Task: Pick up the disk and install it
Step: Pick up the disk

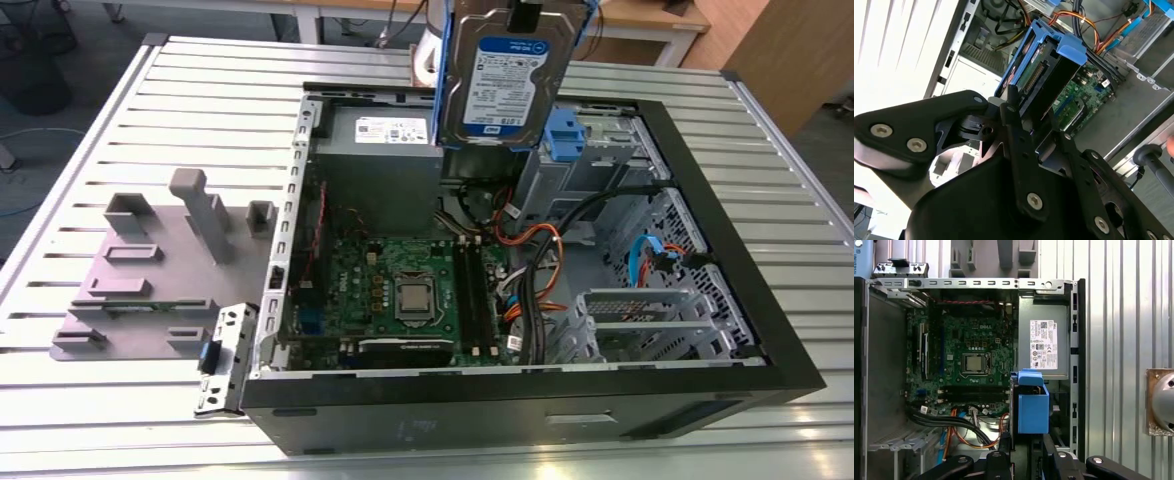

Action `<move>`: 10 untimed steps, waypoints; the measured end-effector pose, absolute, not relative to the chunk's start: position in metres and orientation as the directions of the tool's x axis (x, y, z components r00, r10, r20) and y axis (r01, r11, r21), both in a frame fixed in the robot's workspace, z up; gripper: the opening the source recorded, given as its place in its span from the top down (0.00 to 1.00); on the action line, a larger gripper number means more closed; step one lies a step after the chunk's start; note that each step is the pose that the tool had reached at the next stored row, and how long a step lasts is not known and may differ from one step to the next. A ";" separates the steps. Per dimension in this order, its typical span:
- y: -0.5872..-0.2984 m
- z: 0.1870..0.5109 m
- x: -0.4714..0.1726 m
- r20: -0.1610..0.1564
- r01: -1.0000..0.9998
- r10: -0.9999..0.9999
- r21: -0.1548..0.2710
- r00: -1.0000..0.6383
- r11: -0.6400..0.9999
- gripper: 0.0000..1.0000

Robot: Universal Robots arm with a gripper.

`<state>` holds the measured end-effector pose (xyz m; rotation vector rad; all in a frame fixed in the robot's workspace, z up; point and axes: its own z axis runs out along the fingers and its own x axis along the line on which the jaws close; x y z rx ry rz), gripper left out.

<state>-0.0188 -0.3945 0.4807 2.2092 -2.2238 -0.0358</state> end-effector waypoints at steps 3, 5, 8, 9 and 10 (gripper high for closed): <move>-0.400 0.481 -0.019 -0.008 -1.000 -1.000 0.021 -0.007 0.007 0.65; -0.403 0.481 -0.019 -0.007 -1.000 -1.000 0.021 -0.007 0.007 0.65; -0.410 0.481 -0.019 -0.004 -1.000 -1.000 0.021 -0.007 0.007 0.65; -0.412 0.481 -0.019 -0.003 -1.000 -1.000 0.021 -0.007 0.007 0.65; -0.415 0.481 -0.019 -0.002 -1.000 -1.000 0.021 -0.007 0.007 0.65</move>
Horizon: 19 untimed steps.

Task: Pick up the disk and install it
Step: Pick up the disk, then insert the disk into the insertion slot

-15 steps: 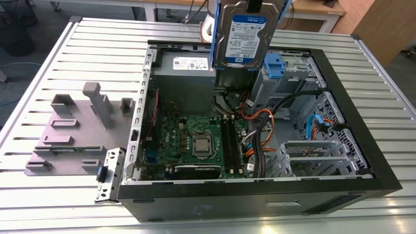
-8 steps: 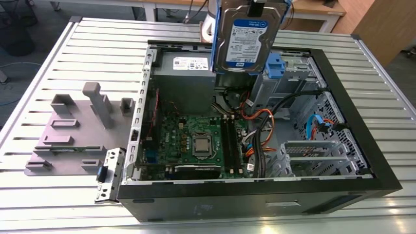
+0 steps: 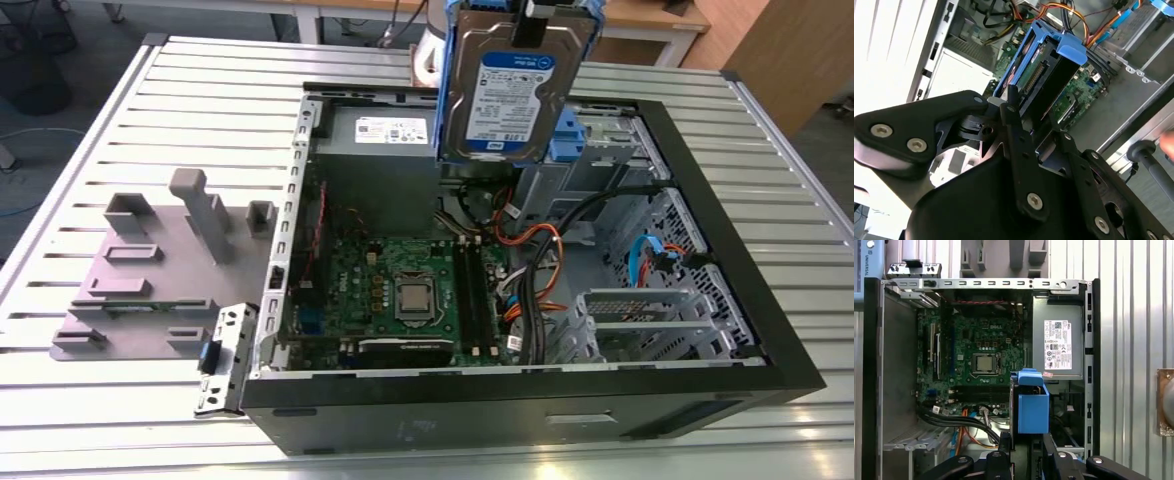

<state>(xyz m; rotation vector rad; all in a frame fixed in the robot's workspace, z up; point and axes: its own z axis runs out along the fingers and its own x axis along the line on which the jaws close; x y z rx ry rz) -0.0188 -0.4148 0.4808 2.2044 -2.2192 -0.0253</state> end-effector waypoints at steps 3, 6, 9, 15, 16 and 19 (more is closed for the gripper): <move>-0.422 0.481 -0.019 0.000 -1.000 -1.000 0.021 -0.007 0.007 0.65; -0.430 0.481 -0.019 0.002 -1.000 -1.000 0.021 -0.007 0.007 0.65; -0.439 0.481 -0.019 0.004 -1.000 -1.000 0.021 -0.007 0.007 0.65; -0.458 0.481 -0.019 0.005 -1.000 -1.000 0.021 -0.007 0.007 0.65; -0.461 0.481 -0.019 0.005 -1.000 -1.000 0.021 -0.007 0.007 0.65; -0.471 0.481 -0.019 0.006 -1.000 -1.000 0.021 -0.007 0.007 0.65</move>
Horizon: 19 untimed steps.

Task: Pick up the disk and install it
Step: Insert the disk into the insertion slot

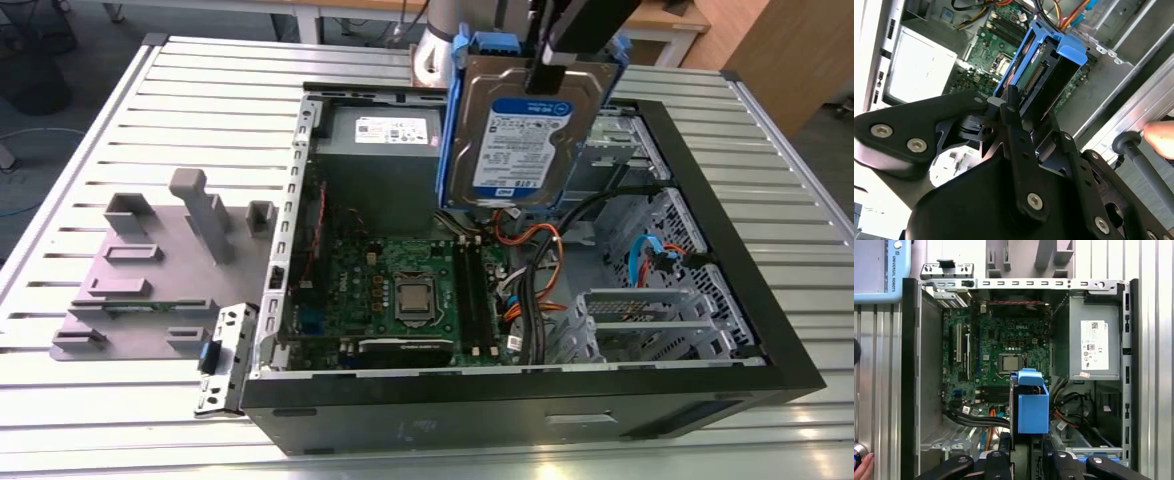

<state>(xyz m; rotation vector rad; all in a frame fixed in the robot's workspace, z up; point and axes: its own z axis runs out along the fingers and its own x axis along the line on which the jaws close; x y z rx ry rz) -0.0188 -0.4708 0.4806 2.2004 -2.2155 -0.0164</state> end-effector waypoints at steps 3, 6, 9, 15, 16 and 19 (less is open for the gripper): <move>-0.481 0.481 -0.019 0.007 -1.000 -1.000 0.021 -0.007 0.007 0.65; -0.490 0.480 -0.019 0.007 -1.000 -1.000 0.021 -0.007 0.007 0.65; -0.509 0.480 -0.019 0.008 -1.000 -1.000 0.021 -0.007 0.007 0.65; -0.530 0.480 -0.019 0.009 -1.000 -1.000 0.021 -0.007 0.007 0.65; -0.533 0.480 -0.019 0.009 -1.000 -1.000 0.021 -0.007 0.007 0.65; -0.543 0.480 -0.019 0.009 -1.000 -1.000 0.021 -0.007 0.007 0.65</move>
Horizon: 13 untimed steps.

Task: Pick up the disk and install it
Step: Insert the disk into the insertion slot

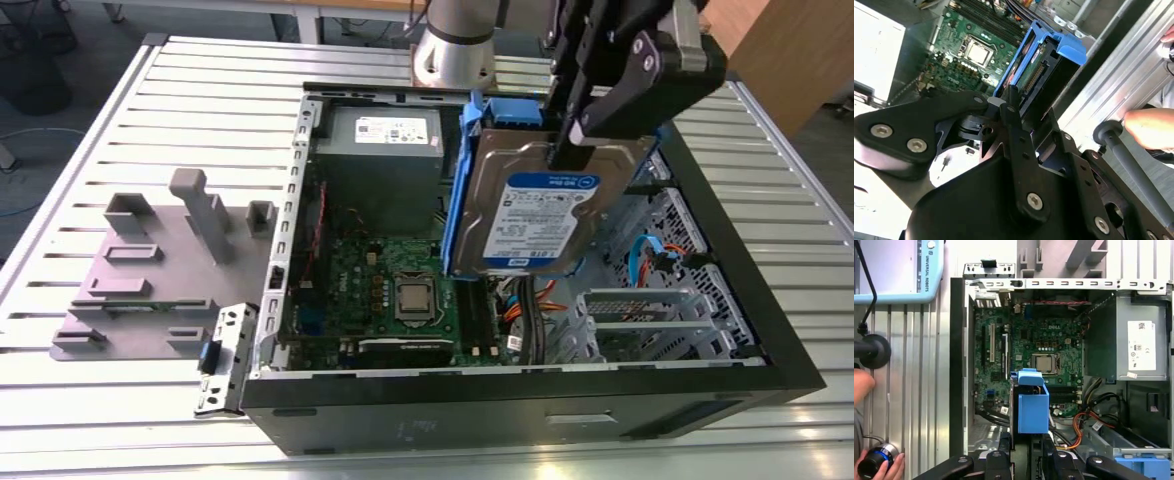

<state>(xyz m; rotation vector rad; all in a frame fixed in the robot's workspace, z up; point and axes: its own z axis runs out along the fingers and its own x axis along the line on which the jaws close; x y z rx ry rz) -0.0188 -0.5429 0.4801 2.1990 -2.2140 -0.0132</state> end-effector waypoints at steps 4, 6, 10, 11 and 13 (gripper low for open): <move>-0.556 0.480 -0.019 0.010 -1.000 -1.000 0.021 -0.007 0.007 0.65; -0.561 0.480 -0.019 0.010 -1.000 -1.000 0.021 -0.007 0.007 0.65; -0.563 0.480 -0.019 0.010 -1.000 -1.000 0.021 -0.007 0.007 0.65; -0.563 0.480 -0.019 0.010 -1.000 -1.000 0.021 -0.007 0.007 0.65; -0.563 0.480 -0.019 0.010 -1.000 -1.000 0.021 -0.007 0.007 0.65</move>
